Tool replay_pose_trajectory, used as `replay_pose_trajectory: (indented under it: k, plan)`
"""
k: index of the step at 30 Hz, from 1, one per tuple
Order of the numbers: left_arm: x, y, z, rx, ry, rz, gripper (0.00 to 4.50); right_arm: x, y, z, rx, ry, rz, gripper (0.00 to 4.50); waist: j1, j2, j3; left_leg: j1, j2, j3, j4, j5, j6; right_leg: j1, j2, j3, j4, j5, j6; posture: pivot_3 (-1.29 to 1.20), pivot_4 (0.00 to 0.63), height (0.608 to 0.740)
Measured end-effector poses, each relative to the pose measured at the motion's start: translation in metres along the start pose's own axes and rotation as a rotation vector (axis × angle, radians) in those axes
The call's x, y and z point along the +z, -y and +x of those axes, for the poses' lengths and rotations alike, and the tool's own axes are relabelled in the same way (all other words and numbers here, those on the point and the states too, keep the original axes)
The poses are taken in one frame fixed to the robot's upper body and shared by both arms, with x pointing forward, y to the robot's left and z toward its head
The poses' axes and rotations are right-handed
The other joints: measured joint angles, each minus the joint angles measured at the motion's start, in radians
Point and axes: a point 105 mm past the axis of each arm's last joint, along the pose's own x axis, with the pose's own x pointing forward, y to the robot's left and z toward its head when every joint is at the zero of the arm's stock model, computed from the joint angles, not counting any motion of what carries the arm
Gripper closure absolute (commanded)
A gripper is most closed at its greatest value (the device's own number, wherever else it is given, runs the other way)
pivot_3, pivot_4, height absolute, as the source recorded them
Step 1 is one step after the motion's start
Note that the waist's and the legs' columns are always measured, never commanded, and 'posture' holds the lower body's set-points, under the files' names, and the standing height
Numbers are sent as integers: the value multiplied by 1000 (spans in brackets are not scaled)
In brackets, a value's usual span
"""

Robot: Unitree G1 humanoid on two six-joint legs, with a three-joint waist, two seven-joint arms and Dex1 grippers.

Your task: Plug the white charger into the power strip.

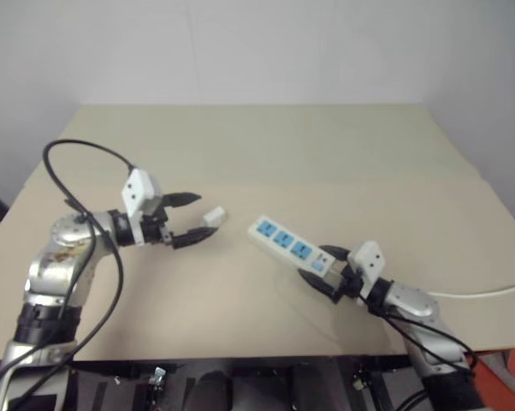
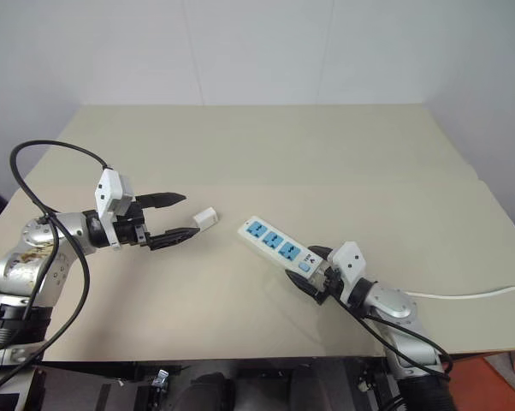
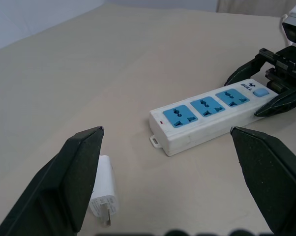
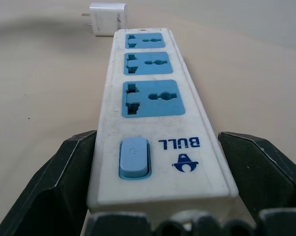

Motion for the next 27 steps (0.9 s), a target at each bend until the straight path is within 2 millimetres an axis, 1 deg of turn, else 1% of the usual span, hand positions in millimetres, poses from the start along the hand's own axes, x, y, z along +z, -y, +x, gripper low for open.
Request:
replay_pose_trajectory:
  k: [13, 15, 18, 27]
  plan:
    - [3, -3, -5, 14, 1, 7, 0, -4, 2, 3, 35, 11, 3, 52, -5, -3, -2, 1, 0, 0, 0, 0, 0, 1, 0, 0, 0, 0, -1, 0, 150, 740]
    - [3, -3, -5, 14, 1, 7, 0, -3, 2, 5, 47, 11, 3, 415, -8, -3, -2, 1, 0, -1, 0, 0, 0, 1, 0, 0, 0, 1, -1, 0, 150, 740]
    - [3, -3, -5, 12, 1, 8, 0, -3, 1, 8, 77, 12, -4, 1077, -17, -3, -2, 1, 0, -1, 0, 0, 0, 1, 0, 0, 0, 1, -1, 0, 150, 740]
    - [4, -3, -5, 8, 3, 12, 0, -3, 2, 13, 111, 29, -44, 1073, -23, -4, -2, 2, 0, -1, 0, 0, 0, 1, 1, 1, 0, 3, -1, 0, 150, 740]
